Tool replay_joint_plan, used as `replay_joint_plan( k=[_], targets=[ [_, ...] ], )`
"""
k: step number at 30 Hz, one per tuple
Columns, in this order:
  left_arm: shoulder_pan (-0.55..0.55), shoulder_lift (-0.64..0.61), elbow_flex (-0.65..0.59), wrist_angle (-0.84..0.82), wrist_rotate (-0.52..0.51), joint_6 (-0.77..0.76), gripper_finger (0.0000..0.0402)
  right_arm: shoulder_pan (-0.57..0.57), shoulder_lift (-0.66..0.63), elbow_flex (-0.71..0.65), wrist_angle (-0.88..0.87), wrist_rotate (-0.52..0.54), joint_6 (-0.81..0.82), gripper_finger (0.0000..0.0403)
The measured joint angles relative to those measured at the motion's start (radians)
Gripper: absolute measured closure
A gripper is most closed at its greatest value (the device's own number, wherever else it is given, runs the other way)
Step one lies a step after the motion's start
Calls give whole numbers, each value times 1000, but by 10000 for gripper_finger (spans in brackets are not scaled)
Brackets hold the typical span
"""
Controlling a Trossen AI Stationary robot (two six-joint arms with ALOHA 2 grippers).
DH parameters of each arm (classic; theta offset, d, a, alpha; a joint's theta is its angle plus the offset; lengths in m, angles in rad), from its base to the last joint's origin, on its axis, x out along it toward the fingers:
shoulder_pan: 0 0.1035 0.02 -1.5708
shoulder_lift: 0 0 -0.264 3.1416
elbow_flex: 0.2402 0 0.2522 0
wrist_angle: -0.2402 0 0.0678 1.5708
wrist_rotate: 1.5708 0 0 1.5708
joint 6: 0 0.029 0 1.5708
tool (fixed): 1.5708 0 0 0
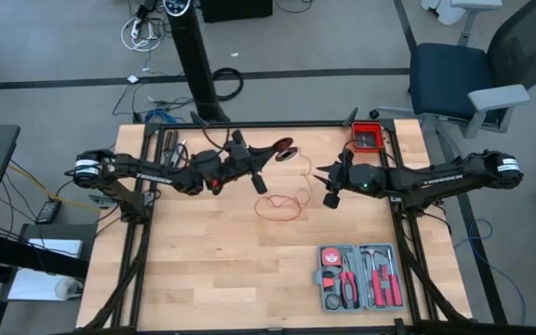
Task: Coil cords
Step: Coil the wire
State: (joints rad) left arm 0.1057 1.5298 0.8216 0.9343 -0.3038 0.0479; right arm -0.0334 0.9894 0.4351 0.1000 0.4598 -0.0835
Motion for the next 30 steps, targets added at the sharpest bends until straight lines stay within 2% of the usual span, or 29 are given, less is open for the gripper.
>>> replay_joint_plan(
  k=[7, 12, 17, 25, 30],
  targets=[
    [5, 0, -10, 38, -56, -1, 402, -15, 56, 0, 204, 18, -105, 293],
    [6, 0, -10, 44, -128, -20, 402, -38, 49, 26, 171, 71, -157, 293],
    [5, 0, -10, 43, -172, -74, 402, -46, 58, 71, 117, 68, -181, 293],
    [6, 0, -10, 49, -185, -168, 401, 39, 71, 126, 56, 65, -572, 293],
    [6, 0, -10, 49, -186, -198, 401, 80, 134, 151, 54, 134, -767, 295]
  ],
)
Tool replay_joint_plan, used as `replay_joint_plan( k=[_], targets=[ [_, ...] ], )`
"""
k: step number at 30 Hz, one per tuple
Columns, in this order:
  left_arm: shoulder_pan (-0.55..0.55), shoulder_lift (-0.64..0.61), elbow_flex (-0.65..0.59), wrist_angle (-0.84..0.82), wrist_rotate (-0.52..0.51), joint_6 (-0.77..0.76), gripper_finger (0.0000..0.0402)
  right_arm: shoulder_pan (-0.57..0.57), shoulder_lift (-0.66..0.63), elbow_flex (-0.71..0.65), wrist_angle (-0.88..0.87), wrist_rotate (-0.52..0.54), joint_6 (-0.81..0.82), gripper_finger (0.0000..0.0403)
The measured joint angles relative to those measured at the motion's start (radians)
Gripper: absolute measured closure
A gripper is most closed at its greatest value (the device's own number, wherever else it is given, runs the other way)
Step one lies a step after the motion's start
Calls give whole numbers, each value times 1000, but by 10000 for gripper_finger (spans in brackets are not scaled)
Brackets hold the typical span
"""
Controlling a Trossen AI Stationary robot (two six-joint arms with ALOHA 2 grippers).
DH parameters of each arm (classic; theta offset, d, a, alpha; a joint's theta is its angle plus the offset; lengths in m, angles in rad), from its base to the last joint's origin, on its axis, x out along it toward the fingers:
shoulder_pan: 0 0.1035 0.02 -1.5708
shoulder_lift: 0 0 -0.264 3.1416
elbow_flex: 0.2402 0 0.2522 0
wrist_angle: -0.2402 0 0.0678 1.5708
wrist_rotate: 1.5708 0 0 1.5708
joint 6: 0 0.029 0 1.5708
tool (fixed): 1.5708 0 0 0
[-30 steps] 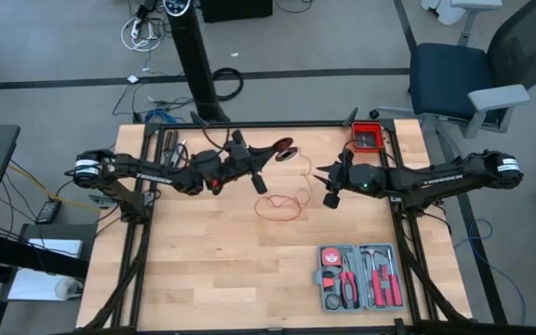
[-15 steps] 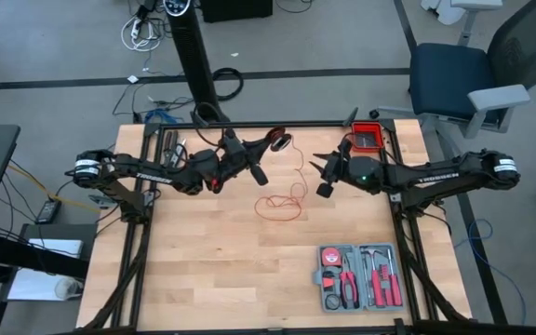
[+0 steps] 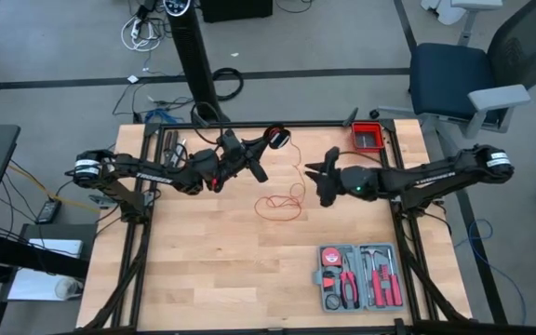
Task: Coil cords
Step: Coil the wire
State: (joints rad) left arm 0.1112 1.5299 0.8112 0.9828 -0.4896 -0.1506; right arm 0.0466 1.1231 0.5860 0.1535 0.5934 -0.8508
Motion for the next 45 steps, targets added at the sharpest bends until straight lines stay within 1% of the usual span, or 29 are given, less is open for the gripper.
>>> replay_joint_plan(
  k=[4, 9, 13, 15, 17, 19, 21, 23, 25, 27, 29, 33, 36, 40, 42, 44, 45],
  targets=[
    [0, 0, 0, 0, 0, -20, 401, 12, 67, 27, 3, 28, -110, 304],
    [0, 0, 0, -8, 0, -60, 401, 19, 136, 70, 21, 113, -212, 314],
    [0, 0, 0, -9, 0, -67, 401, 19, 173, 80, 35, 159, -358, 317],
    [0, 0, 0, -10, 0, -67, 401, 26, 188, 81, 65, 202, -443, 317],
    [0, 0, 0, -13, 0, -67, 401, 34, 191, 81, 122, 277, -458, 317],
    [0, 0, 0, -16, 0, -67, 401, 38, 178, 81, 232, 339, -387, 317],
    [0, 0, 0, -18, 0, -66, 401, 41, 138, 82, 274, 348, -266, 317],
    [0, 0, 0, -17, 1, -66, 401, 43, 95, 82, 260, 304, -172, 317],
    [0, 0, 0, -18, 5, -66, 401, 43, 67, 82, 235, 268, -121, 317],
    [-2, 0, 0, -15, 10, -67, 401, 37, 62, 82, 229, 260, -82, 317],
    [-3, 0, 0, -7, 16, -67, 401, 35, 60, 82, 183, 241, -28, 317],
    [-3, 1, 0, 2, 53, -59, 401, 28, 70, 92, 75, 160, 144, 317],
    [-7, 0, 0, 10, 59, -40, 401, 11, 64, 95, 81, 148, 241, 317],
    [-8, 0, 0, 21, 84, -37, 401, -19, 59, 96, 83, 137, 317, 317],
    [-8, 0, 0, 26, 91, -37, 401, -38, 60, 96, 69, 87, 371, 317],
    [-8, 1, 0, 24, 91, -37, 401, -55, 60, 96, 64, 6, 424, 317],
    [-8, 1, 0, 24, 91, -37, 401, -62, 60, 96, 59, -10, 439, 317]
  ],
)
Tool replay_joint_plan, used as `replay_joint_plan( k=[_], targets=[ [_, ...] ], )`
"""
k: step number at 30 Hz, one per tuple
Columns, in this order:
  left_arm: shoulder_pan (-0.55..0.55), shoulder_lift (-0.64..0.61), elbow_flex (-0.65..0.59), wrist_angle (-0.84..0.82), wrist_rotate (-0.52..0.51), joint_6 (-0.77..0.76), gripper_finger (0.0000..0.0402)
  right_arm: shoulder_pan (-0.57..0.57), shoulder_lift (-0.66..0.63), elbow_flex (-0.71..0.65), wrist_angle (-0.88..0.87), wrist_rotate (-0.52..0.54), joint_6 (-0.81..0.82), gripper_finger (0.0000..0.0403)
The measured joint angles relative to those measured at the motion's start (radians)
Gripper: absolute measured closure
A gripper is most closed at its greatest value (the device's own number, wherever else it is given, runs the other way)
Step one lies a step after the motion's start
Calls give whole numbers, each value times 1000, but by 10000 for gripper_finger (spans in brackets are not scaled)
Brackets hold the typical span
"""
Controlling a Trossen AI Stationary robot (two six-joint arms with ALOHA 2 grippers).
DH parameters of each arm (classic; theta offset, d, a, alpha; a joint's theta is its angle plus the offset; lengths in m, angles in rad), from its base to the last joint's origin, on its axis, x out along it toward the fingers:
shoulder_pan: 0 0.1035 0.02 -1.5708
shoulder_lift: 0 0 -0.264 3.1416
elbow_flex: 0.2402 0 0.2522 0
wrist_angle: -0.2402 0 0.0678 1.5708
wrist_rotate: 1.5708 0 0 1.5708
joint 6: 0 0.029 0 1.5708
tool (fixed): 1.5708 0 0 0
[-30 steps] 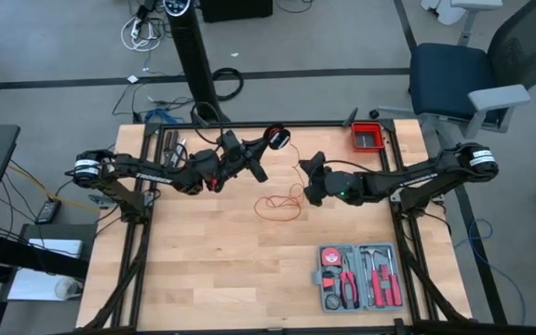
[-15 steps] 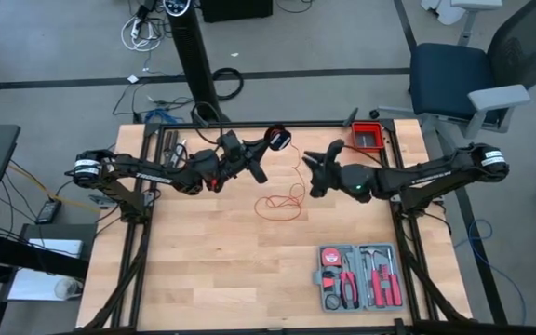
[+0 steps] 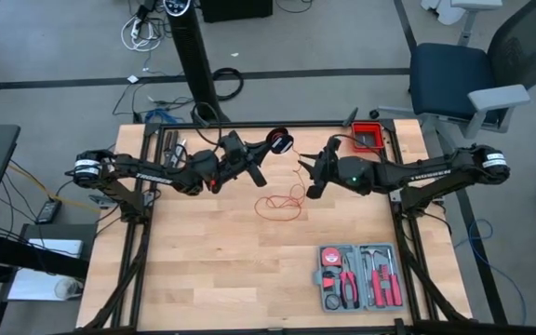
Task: Coil cords
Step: Coil the wire
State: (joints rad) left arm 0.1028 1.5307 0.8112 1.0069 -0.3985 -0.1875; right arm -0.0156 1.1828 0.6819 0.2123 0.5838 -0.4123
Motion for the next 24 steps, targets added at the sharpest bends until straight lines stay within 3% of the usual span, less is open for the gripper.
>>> replay_joint_plan(
  k=[10, 17, 24],
  targets=[
    [0, 0, 0, 6, 11, 0, 401, -26, 2, 0, -5, -37, 48, 322],
    [-1, 0, 0, 16, 26, -3, 401, -32, 13, -1, -5, -90, 44, 391],
    [-1, 0, 0, 25, 48, -6, 401, -38, 68, -1, 43, -107, 26, 400]
  ],
)
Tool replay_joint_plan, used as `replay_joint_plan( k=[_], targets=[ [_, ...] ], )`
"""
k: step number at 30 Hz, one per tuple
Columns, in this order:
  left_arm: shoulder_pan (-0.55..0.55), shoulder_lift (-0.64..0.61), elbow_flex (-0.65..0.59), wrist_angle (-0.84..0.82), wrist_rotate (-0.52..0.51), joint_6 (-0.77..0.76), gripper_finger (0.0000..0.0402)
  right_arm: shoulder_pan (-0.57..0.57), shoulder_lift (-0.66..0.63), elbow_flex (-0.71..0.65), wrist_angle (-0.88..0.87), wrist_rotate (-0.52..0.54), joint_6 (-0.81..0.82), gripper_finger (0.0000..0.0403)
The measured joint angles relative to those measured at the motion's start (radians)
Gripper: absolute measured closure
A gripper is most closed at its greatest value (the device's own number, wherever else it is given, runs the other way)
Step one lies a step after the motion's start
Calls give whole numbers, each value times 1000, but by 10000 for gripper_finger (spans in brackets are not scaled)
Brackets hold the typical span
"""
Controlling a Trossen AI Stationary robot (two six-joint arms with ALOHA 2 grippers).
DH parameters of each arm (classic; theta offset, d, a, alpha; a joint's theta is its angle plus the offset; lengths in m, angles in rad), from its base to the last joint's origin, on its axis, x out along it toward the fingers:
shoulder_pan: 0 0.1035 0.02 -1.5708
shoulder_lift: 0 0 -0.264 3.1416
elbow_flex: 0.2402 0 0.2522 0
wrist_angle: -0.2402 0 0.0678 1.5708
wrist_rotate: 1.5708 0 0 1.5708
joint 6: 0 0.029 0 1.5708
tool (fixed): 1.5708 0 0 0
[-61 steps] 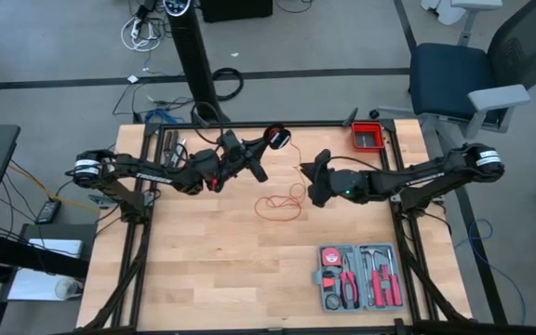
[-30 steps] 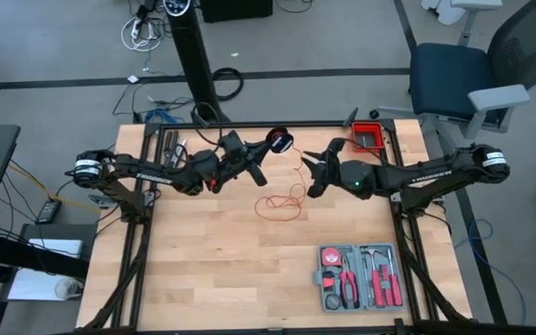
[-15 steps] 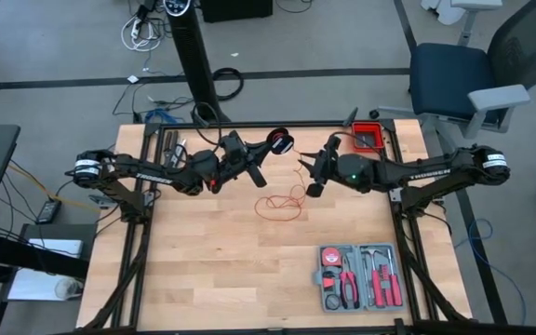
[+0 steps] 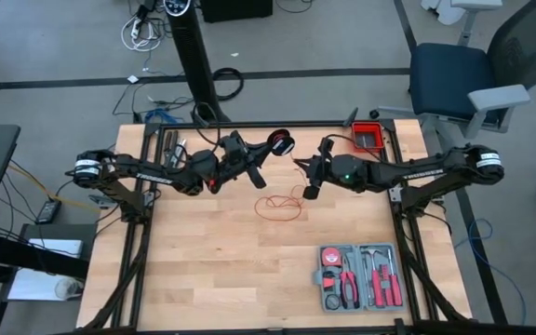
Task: Coil cords
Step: Coil the wire
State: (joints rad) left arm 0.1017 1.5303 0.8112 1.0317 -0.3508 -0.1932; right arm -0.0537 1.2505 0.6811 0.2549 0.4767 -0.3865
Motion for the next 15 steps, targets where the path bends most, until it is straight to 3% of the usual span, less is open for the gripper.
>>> replay_joint_plan(
  k=[8, 15],
  targets=[
    [0, 0, 0, -31, -35, 2, 401, 25, 75, 90, 48, 2, -26, 402],
    [0, 0, 0, -33, -65, 2, 401, 28, 192, 261, -119, 42, 20, 402]
  ],
)
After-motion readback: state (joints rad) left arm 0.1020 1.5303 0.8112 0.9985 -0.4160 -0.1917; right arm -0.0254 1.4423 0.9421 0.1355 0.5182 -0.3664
